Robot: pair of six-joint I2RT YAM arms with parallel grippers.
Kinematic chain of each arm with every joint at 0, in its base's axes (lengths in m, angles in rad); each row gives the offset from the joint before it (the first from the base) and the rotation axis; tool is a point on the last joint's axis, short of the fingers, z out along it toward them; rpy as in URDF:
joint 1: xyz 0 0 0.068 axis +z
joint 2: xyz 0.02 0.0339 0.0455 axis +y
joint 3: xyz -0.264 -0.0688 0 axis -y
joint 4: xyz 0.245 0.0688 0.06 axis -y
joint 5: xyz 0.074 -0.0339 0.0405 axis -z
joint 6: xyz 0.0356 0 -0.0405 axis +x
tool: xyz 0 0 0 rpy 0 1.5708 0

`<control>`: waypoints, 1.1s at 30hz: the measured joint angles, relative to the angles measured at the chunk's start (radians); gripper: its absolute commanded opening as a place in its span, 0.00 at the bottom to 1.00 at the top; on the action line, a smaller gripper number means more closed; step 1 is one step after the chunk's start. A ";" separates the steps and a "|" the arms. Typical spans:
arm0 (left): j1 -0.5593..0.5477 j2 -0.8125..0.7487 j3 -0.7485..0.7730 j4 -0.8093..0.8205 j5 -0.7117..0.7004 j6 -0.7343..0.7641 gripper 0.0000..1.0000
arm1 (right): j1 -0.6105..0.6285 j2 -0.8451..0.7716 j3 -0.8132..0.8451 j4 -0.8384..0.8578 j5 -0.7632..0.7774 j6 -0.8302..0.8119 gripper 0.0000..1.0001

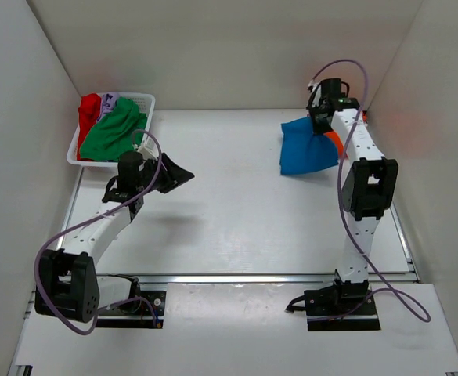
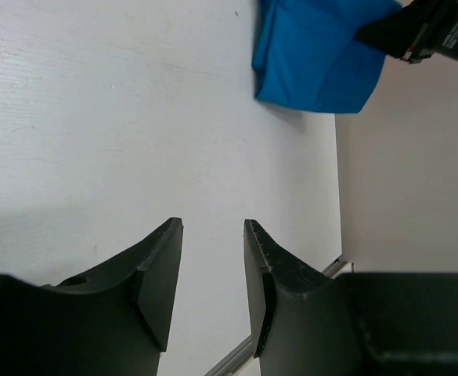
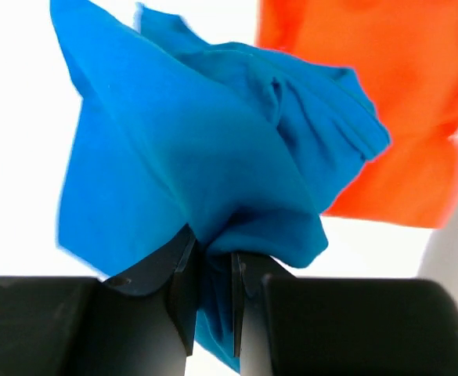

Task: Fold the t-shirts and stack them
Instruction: Put the neatly folded tshirt into the corner of the board with the right arm

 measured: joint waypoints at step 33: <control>-0.074 0.208 0.000 0.038 -0.026 0.042 0.45 | -0.331 0.373 0.375 0.245 -0.093 -0.113 0.35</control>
